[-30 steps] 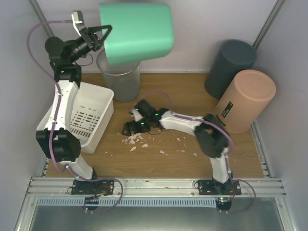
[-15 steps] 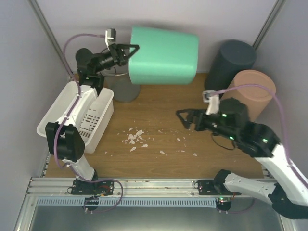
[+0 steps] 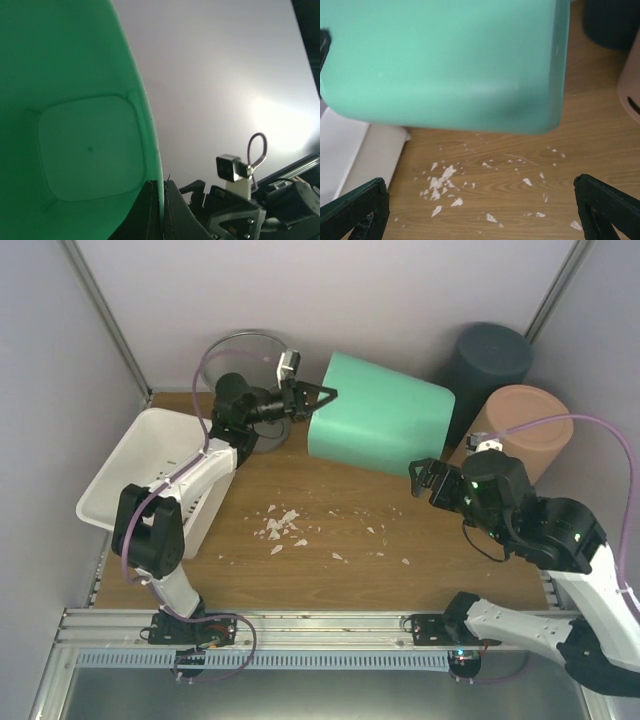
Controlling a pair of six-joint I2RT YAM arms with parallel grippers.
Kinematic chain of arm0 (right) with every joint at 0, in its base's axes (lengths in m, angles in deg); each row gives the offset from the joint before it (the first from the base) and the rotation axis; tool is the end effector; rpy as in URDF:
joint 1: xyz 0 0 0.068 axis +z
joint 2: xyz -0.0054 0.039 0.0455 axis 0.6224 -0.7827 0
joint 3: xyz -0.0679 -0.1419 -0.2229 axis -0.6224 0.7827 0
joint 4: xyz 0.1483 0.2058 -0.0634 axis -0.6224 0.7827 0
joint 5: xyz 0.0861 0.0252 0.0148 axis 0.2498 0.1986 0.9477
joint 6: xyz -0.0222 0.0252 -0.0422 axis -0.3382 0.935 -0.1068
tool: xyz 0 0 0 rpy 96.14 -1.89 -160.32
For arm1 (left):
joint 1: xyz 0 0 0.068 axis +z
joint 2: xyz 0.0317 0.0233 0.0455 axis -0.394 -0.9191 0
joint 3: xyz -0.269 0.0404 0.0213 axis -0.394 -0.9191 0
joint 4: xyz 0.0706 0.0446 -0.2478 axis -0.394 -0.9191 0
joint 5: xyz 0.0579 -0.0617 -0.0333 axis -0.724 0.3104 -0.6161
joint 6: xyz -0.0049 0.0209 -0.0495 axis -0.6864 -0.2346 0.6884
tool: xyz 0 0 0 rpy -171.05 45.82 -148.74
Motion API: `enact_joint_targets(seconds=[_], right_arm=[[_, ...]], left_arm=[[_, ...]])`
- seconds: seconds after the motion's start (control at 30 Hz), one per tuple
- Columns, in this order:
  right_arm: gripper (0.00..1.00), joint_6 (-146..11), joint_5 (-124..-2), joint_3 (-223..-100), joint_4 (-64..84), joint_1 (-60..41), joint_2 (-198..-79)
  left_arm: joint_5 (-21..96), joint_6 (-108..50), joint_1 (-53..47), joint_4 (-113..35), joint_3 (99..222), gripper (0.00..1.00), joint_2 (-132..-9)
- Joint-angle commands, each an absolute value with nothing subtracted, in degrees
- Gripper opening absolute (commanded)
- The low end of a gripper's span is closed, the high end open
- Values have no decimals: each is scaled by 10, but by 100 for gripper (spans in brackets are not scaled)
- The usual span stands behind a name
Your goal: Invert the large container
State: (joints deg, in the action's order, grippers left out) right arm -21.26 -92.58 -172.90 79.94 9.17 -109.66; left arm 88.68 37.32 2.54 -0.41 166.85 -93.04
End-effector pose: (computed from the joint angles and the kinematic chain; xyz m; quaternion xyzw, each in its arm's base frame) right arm 0.0850 0.0735 0.4493 0.1290 0.8666 0.2382 0.4190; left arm 0.3559 -0.1671 0.3851 0.1270 0.6257 -0.7257 0.2563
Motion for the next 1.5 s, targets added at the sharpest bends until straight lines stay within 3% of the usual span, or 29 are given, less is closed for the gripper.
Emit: enact_joint_targets(seconds=[0.0, 0.17, 0.37, 0.53, 0.7, 0.87, 1.47], right_arm=[[100, -173, -1016, -1737, 826, 92, -1105], [100, -234, -993, -1746, 800, 46, -1165], [100, -369, -784, -1701, 662, -144, -1221], [100, -430, -635, -1683, 586, -245, -1271], [100, -463, -550, -1677, 557, -276, -1295], [100, -488, -460, -1593, 515, -317, -1302], [100, -513, -389, -1509, 438, -376, -1353]], left_arm=[[861, 318, 11, 50, 1642, 0, -931], [848, 248, 11, 6, 1618, 0, -927], [830, 209, 20, -17, 1594, 0, -927], [826, 206, 22, -10, 1594, 0, -951], [824, 210, 22, -2, 1599, 0, -982], [827, 227, 19, 22, 1600, 0, -1016], [836, 238, 16, 5, 1604, 0, -992]])
